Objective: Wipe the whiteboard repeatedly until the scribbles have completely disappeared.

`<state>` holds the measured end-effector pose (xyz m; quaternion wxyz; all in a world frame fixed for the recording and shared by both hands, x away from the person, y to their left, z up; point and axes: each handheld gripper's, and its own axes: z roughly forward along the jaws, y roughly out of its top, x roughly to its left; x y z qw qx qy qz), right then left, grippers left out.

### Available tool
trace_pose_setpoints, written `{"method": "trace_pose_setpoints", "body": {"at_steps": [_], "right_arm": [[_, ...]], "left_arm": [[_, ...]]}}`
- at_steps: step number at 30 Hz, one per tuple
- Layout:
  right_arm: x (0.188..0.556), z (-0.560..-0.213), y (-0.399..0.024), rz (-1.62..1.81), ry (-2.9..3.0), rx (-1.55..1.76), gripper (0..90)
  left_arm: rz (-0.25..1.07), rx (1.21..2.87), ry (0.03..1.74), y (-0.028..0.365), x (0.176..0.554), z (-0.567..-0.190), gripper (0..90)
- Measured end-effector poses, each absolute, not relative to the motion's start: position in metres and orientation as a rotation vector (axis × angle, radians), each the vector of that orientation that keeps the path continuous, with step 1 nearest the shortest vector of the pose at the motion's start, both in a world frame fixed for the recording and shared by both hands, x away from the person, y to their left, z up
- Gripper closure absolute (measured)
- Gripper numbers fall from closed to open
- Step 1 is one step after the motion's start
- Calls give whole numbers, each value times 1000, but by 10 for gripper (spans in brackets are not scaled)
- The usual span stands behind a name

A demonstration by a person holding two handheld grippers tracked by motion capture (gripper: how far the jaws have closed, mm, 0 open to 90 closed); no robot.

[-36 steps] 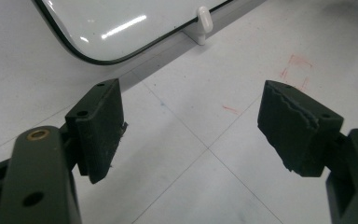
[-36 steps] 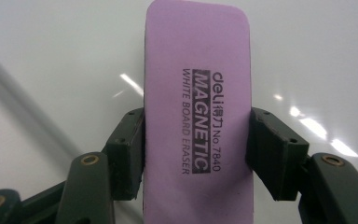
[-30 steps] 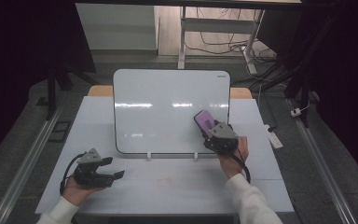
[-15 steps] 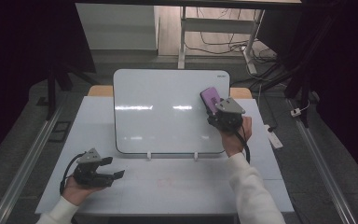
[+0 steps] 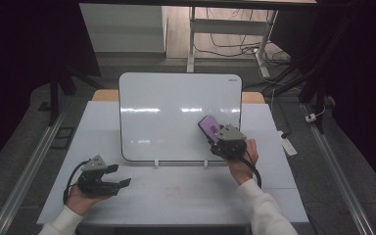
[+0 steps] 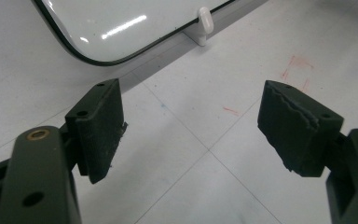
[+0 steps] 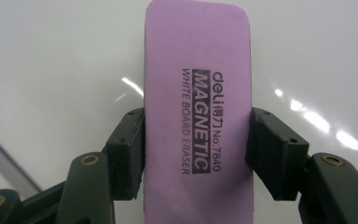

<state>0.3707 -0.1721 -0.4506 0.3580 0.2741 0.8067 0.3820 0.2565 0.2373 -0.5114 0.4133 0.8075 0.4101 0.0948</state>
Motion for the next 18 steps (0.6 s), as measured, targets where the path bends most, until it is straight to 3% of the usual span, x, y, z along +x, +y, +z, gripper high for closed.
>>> {"method": "trace_pose_setpoints", "body": {"at_steps": [18], "right_arm": [[320, -446, -190, 1215, 2191, 675, 404]], "left_arm": [[240, 2022, 1008, 236, 256, -509, 231]]}}
